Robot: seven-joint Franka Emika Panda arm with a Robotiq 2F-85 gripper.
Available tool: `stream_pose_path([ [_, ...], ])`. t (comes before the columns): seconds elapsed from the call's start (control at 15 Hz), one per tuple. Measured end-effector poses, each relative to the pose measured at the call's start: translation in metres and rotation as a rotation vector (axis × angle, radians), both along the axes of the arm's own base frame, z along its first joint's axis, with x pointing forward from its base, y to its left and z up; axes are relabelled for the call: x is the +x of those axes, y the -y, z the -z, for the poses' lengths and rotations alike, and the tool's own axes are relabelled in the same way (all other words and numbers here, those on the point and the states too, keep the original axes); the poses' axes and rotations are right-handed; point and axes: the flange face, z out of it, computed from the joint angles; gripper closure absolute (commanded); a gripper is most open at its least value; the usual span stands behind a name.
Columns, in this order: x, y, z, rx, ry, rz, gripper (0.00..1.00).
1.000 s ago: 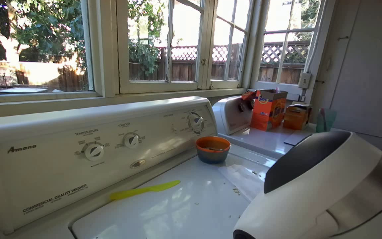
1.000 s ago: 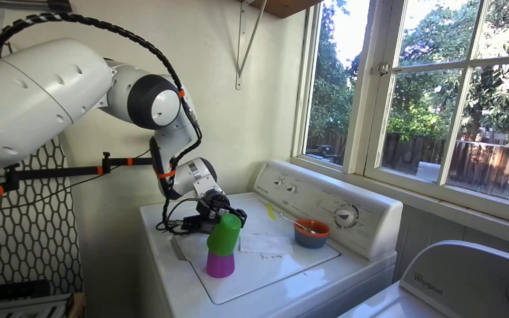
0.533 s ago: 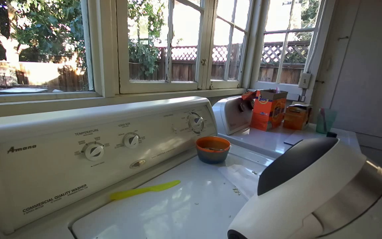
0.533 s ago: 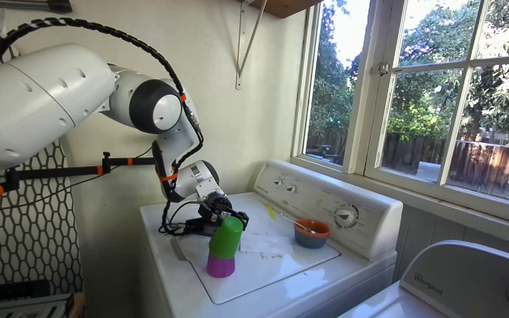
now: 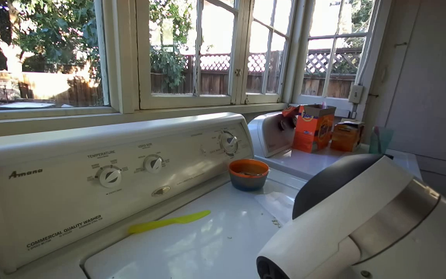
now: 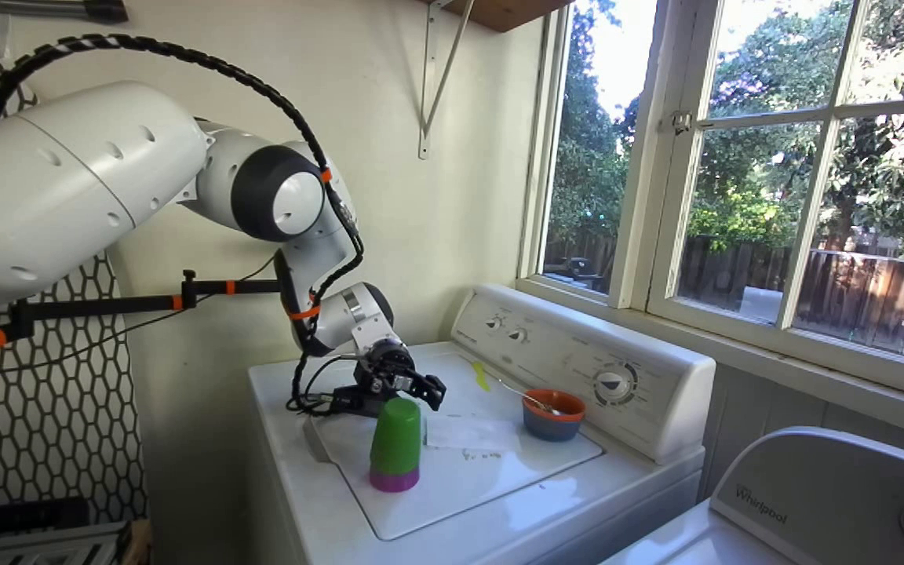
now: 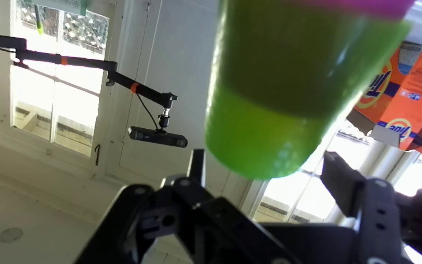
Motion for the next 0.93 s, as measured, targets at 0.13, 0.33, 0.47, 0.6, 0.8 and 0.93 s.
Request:
stream_pose_path([
  [0.13, 0.001, 0.000, -0.001, 0.005, 0.003, 0.005, 0.00],
  [0.33, 0.004, -0.001, -0.005, 0.012, 0.022, 0.014, 0.00],
  [0.47, 0.007, 0.001, -0.011, 0.011, 0.049, 0.033, 0.01],
  [0.6, 0.009, 0.005, -0.020, 0.017, 0.076, 0.057, 0.00],
  [0.8, 0.013, 0.011, -0.036, 0.051, 0.103, 0.103, 0.00],
  [0.93, 0.016, 0.015, -0.050, 0.082, 0.119, 0.138, 0.00],
])
